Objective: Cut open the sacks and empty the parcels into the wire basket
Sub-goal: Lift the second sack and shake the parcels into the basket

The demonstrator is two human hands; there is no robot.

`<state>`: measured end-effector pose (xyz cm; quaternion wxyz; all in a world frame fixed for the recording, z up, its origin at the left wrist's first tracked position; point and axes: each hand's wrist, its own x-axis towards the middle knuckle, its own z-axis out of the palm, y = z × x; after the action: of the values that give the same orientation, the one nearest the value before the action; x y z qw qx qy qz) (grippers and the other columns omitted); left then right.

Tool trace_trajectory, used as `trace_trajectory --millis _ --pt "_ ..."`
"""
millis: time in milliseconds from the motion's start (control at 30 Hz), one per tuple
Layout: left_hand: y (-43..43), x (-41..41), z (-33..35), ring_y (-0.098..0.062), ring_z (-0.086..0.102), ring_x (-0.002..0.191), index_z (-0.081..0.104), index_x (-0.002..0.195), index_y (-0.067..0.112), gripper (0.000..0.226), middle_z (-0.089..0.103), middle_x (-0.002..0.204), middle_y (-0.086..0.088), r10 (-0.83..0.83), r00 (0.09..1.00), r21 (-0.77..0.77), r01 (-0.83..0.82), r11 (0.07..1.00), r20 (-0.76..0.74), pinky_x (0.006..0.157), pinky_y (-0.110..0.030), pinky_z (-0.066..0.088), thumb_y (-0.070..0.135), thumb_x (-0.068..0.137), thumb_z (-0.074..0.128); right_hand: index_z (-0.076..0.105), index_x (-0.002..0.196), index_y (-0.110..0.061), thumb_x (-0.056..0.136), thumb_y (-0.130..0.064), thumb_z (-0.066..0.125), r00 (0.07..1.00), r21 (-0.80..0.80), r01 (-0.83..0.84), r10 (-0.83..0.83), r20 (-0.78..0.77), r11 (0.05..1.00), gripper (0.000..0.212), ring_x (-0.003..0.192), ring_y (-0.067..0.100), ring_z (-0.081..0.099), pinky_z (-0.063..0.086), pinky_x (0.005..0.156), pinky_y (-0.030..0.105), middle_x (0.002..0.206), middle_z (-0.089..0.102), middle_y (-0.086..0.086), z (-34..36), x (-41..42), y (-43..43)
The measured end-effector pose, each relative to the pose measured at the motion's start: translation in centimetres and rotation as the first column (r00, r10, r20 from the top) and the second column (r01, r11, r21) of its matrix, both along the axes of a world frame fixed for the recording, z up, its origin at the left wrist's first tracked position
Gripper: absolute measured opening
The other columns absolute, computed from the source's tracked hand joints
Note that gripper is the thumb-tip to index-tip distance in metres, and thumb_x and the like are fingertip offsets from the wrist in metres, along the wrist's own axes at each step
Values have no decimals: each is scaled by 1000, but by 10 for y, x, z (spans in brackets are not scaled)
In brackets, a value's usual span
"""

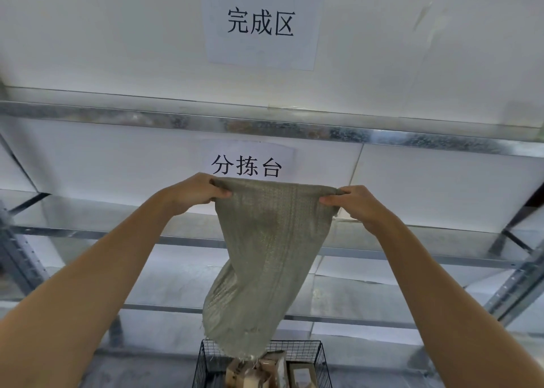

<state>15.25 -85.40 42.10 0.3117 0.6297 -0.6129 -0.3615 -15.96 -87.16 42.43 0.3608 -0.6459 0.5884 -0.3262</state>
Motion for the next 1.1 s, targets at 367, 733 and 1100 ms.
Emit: trace_trajectory --millis 367,733,1100 --pt "-14 -11 -4 -16 55 81 45 109 14 27 51 108 -7 313 935 -183 -342 922 -168 68 -26 50 22 90 63 61 109 -6 91 -15 59 991 -173 113 -98 92 978 20 85 22 59 48 55 24 114 61 14 -6 15 -9" --pt "-14 -14 -4 -18 47 87 55 82 18 28 50 115 -5 233 962 -207 -258 944 -140 68 -28 41 1 96 37 70 84 -20 97 -2 38 989 -111 -6 22 145 994 39 74 13 51 43 55 18 95 61 -4 -2 18 -5" --pt "3 -7 0 -15 51 96 42 137 14 52 47 118 -3 1 1000 107 -1 994 5 72 -26 48 0 87 47 43 137 -14 91 -8 58 950 149 -312 306 67 938 49 102 13 53 49 78 25 124 46 4 4 16 -5"
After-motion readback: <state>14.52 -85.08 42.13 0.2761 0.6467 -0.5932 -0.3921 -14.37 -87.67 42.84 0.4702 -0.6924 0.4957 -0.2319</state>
